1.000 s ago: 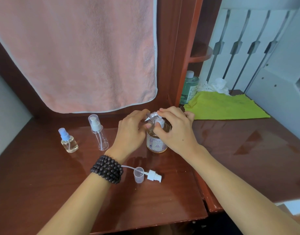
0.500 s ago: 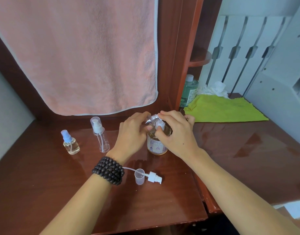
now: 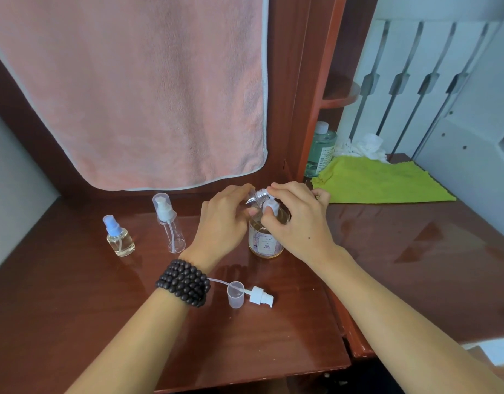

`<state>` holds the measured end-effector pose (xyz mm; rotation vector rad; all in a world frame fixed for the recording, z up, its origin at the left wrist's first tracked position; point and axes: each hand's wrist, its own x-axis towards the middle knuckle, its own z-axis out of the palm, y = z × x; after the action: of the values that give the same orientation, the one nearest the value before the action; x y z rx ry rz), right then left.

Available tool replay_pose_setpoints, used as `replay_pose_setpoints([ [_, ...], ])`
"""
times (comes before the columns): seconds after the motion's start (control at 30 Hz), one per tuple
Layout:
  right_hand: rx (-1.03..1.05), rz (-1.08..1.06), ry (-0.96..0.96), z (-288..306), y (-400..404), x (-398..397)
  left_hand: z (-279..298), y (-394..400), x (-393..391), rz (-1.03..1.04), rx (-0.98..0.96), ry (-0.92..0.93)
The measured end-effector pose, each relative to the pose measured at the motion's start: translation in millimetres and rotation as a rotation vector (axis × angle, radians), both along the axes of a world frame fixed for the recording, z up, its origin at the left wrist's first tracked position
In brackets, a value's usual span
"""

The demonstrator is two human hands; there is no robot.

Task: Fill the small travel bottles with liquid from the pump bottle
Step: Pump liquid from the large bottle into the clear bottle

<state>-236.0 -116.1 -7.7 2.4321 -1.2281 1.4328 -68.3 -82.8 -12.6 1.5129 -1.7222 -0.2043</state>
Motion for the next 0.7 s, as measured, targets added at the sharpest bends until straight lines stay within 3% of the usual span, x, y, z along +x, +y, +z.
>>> replay_pose_setpoints([
  [0.7,0.018,0.022,0.000,1,0,-2,2,0,1,-0.004,-0.021,-0.022],
])
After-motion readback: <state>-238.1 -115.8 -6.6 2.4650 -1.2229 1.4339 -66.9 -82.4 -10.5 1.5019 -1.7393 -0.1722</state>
